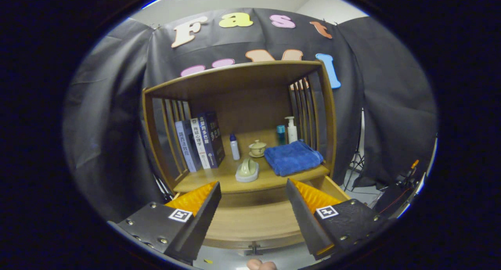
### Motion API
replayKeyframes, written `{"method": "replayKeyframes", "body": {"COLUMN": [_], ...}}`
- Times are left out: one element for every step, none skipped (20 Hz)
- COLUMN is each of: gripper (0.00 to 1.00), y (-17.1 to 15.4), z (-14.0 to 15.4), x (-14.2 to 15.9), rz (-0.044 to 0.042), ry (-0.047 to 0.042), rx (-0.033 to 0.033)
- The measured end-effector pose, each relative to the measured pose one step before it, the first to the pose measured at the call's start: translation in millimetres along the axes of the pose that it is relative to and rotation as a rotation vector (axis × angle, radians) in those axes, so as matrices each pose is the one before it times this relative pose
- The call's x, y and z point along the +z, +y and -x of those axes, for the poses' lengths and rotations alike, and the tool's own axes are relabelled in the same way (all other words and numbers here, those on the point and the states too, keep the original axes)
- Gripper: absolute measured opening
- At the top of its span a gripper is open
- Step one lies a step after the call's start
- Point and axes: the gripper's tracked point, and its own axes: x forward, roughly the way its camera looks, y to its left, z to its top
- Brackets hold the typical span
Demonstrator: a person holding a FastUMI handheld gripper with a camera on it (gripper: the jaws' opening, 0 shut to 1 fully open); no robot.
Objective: Pull open the drawer, take out the items inside it, and place them on the countertop above the cabinet.
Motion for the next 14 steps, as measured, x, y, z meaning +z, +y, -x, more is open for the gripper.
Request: {"method": "replayKeyframes", "body": {"gripper": [0.99,0.99,0.99,0.99,0.99,0.99,0.99,0.99,0.99,0.99,0.99,0.99,0.99,0.99], "y": [-0.86,0.45,0.68,2.21,1.99,1.81,0.8,2.57,4.66,3.74,0.6,0.23,1.72,0.44], "z": [6.98,7.37,6.01,6.75,4.75,4.27,3.07,3.3,2.19,1.58,1.54,2.24,-0.4,-0.8], "x": [-4.43,-7.78,-7.21,-9.2,-7.35,-9.71,-9.53,-9.47,-9.25,-11.28,-10.37,-11.16,-11.74,-12.17], "rz": [0.01431,0.01849,0.01562,0.01087,0.01376,0.01706,0.01284,0.01381,0.01463,0.01292,0.00858,0.00251,-0.00368,-0.00952], "ry": [-0.00771,-0.00866,-0.00648,-0.00635,-0.00592,-0.00496,0.00135,-0.00458,-0.00152,0.00248,0.00258,0.00734,0.00829,0.0171], "rx": [0.00145,0.003,0.006,0.00688,0.00681,0.00673,0.00062,0.00496,0.01408,0.00932,0.00041,0.00107,0.00303,0.00163]}}
